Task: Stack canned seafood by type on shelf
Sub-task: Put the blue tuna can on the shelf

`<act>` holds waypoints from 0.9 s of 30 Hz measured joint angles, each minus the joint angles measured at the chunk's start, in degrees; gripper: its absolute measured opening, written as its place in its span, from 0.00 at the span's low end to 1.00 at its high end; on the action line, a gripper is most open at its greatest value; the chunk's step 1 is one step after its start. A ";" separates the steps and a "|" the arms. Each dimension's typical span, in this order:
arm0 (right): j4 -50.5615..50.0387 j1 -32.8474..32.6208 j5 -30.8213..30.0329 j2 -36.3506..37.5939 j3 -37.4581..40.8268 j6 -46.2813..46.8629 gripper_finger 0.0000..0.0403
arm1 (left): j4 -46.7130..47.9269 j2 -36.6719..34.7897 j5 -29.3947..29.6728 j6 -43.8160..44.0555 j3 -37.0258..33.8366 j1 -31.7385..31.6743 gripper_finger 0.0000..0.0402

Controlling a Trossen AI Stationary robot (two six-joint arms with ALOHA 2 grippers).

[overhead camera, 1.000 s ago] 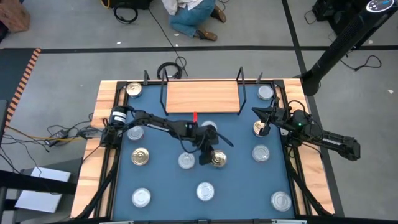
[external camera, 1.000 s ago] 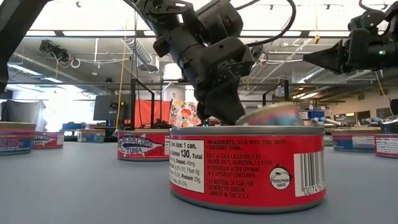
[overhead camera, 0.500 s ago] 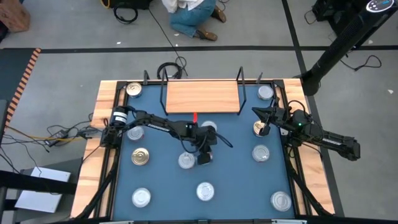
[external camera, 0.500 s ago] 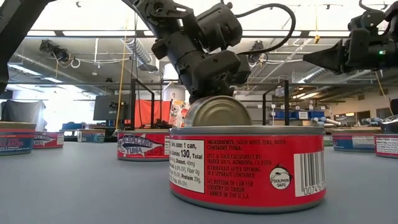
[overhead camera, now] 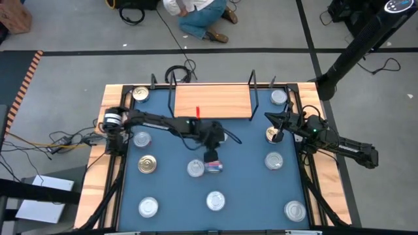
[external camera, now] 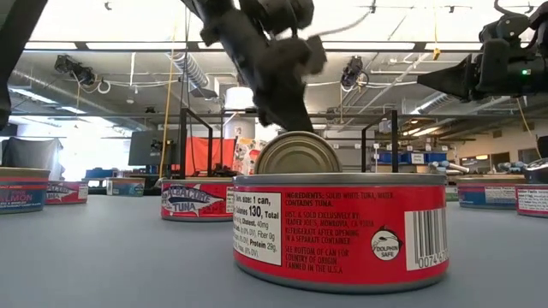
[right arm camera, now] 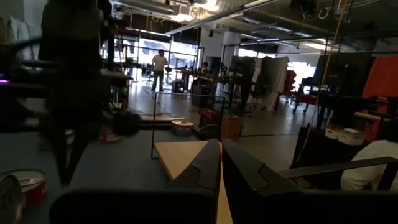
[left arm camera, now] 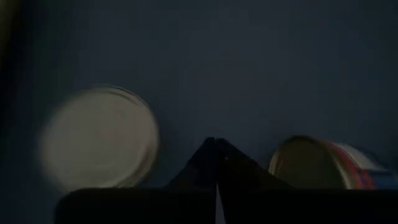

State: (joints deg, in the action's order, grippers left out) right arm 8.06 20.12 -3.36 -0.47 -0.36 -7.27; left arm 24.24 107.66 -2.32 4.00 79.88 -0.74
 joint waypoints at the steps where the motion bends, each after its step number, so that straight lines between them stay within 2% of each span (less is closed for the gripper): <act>1: 0.01 0.01 0.00 0.00 0.00 0.00 0.07 | 1.60 -1.38 0.13 -0.93 0.00 -0.02 0.02; 5: -0.01 0.00 0.02 0.02 0.00 0.00 0.07 | 5.83 -5.80 0.28 -2.13 0.02 1.07 0.03; 9: 0.04 0.00 0.00 0.02 -0.01 0.00 0.07 | 7.22 -7.96 0.19 -2.30 0.02 4.09 0.09; 14: 0.02 0.00 0.02 0.02 0.00 0.00 0.07 | 6.81 -7.52 0.50 -2.05 0.00 9.16 0.25; 21: 0.04 0.00 0.00 0.02 0.00 0.00 0.07 | 5.19 -7.15 10.19 0.24 0.00 13.84 0.49; 27: 0.04 0.00 -0.01 0.02 -0.01 0.00 0.07 | 5.28 -5.58 10.41 5.54 0.01 14.67 0.67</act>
State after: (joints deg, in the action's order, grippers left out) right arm 8.09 20.12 -3.36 -0.45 -0.37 -7.27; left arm 29.52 102.08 8.09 9.54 79.89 13.93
